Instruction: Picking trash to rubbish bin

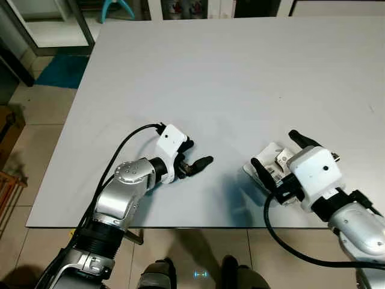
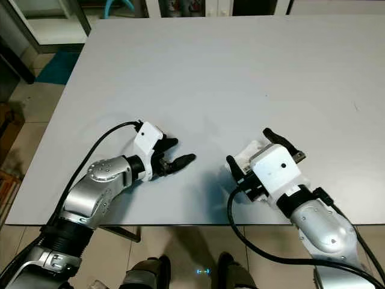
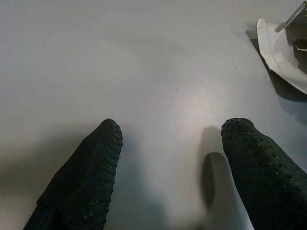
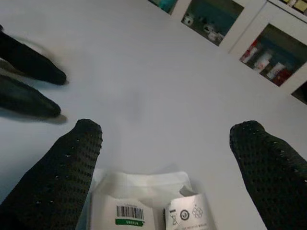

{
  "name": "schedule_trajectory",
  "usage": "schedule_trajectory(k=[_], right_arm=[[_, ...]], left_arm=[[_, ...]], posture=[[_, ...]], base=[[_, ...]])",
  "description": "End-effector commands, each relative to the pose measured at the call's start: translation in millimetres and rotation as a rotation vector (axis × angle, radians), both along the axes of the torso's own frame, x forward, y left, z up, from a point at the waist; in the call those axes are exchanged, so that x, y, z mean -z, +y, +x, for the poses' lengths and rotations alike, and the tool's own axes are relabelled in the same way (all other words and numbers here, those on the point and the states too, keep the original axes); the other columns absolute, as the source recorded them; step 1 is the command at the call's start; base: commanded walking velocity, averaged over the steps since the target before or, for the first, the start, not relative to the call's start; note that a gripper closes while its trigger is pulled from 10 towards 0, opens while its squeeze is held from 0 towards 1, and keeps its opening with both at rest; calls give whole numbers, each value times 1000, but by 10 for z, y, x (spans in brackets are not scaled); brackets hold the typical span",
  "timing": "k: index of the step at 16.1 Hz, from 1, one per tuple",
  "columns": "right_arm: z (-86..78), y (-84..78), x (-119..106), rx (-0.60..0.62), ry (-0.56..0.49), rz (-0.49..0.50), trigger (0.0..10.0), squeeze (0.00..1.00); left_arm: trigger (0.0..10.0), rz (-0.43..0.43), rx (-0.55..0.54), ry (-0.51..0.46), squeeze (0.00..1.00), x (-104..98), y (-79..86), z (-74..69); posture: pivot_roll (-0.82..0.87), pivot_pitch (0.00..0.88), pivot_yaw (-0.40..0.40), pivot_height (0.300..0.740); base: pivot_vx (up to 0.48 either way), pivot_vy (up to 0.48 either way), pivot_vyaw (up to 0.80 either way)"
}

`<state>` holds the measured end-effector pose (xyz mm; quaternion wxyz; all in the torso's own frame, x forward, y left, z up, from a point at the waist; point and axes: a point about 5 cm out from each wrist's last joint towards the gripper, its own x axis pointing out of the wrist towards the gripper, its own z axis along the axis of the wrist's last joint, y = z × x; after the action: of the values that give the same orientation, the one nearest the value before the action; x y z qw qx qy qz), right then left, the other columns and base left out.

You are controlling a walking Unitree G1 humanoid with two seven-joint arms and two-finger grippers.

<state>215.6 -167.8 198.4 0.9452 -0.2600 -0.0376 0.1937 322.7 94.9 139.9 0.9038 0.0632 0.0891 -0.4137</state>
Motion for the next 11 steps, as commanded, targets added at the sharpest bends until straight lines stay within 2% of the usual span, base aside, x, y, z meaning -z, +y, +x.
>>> schedule_trajectory(k=[1,3,4,5,6,8,11], right_arm=[[-33,2,-25,-24,14,0,10000,1000],[-71,19,91,-56,91,15,10000,1000],[-110,15,213,-64,154,38,10000,400],[-124,11,246,-66,170,37,10000,129],[-147,0,293,-70,194,24,10000,0],[-196,-38,404,-75,253,20,10000,0],[-214,-52,511,-65,279,15,10000,0]], left_arm=[[10000,33,-3,76,0,183,7,-49],[10000,25,-7,82,0,208,-10,-64],[10000,20,-11,86,0,218,-10,-75],[10000,19,-12,87,0,222,-7,-78],[10000,18,-13,89,0,228,-4,-86],[10000,20,-17,97,0,251,15,-109],[10000,20,-18,100,0,251,23,-116]], posture=[[211,213,28,740],[207,213,20,740],[206,216,14,740],[206,216,14,740],[207,220,12,740],[206,228,11,740],[207,233,14,740]], base=[[0,0,0],[0,0,0],[0,0,0],[0,0,0],[0,0,0],[0,0,0],[0,0,0]])
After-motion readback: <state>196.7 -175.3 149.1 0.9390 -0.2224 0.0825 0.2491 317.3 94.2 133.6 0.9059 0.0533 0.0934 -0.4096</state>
